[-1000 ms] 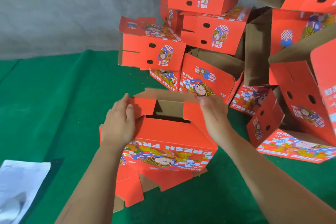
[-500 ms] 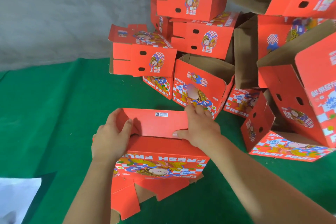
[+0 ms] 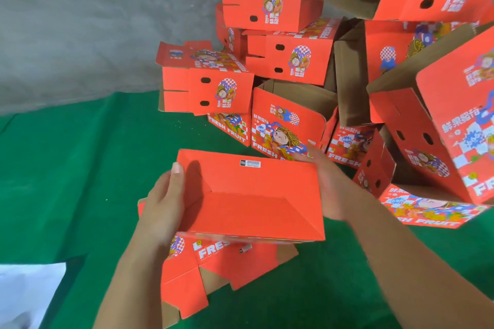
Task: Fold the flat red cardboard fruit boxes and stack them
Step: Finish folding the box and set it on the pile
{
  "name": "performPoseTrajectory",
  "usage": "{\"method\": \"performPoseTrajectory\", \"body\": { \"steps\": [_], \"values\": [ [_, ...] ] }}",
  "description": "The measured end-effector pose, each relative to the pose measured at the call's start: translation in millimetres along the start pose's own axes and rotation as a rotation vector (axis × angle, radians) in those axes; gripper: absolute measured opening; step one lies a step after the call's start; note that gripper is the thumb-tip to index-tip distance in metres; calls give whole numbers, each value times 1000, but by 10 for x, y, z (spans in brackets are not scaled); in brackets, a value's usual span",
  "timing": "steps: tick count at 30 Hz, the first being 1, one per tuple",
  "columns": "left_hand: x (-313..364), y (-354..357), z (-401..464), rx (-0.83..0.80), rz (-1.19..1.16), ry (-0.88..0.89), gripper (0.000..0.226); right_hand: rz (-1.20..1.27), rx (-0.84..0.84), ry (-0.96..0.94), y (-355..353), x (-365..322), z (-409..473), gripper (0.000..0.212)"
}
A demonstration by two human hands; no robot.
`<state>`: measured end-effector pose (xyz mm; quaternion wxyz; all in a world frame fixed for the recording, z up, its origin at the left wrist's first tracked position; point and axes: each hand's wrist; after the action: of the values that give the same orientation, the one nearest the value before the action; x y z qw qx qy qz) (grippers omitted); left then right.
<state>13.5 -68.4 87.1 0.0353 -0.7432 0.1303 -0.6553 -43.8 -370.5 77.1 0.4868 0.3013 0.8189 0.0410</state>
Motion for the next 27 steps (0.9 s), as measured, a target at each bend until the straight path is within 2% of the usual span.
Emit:
{"method": "performPoseTrajectory", "body": {
  "steps": [3, 5, 6, 8, 10, 11, 13, 15, 16, 19, 20, 22, 23, 25, 27],
  "values": [
    [136, 25, -223, -16, -39, 285, 63, -190, -155, 91, -234, -19, -88, 53],
    [247, 72, -284, 32, -97, 499, 53, -333, -142, 57, -247, 27, -110, 49],
    [273, 103, -276, 58, -141, 545, 50, -328, -108, -4, -214, 43, -128, 49],
    [250, 127, -208, 120, -149, 423, 54, -262, -95, -139, -196, 133, -166, 60],
    [225, 95, -98, 94, -51, 163, 80, -308, -138, -267, -218, 183, -230, 78],
    [193, 56, -77, 31, -146, -2, 85, -382, -157, -331, -228, 198, -258, 81],
    [147, 88, 8, -85, -341, -226, 74, -544, -160, -442, -256, 205, -293, 81],
    [62, 137, -85, -166, -278, -187, 56, -694, -130, -521, -218, 165, -316, 78],
    [34, 211, -135, -135, -244, -174, 54, -782, -78, -587, -174, 151, -313, 77],
    [1, 418, -305, 24, -404, -80, 84, -1101, 199, -820, 69, 205, -295, 75],
    [35, 469, -347, 78, -460, -58, 99, -1135, 193, -827, 184, 276, -327, 79],
    [162, 599, -290, 190, -463, -36, 131, -1137, -22, -841, 384, 447, -417, 89],
    [218, 650, -269, 235, -406, -16, 139, -1145, -131, -864, 472, 513, -455, 96],
    [359, 768, -190, 297, -298, 71, 141, -1131, -225, -933, 587, 529, -461, 112],
    [478, 823, -116, 294, -281, 124, 136, -1075, -180, -1025, 674, 339, -412, 111]
  ]
}}
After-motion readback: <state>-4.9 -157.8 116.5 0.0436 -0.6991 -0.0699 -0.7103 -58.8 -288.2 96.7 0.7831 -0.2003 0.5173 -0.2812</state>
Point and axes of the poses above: each hand's wrist, its own z-axis towards the middle knuckle, its own y-axis out of the palm, x = y × z, and after that the axes turned 1 degree about -y, right-handed
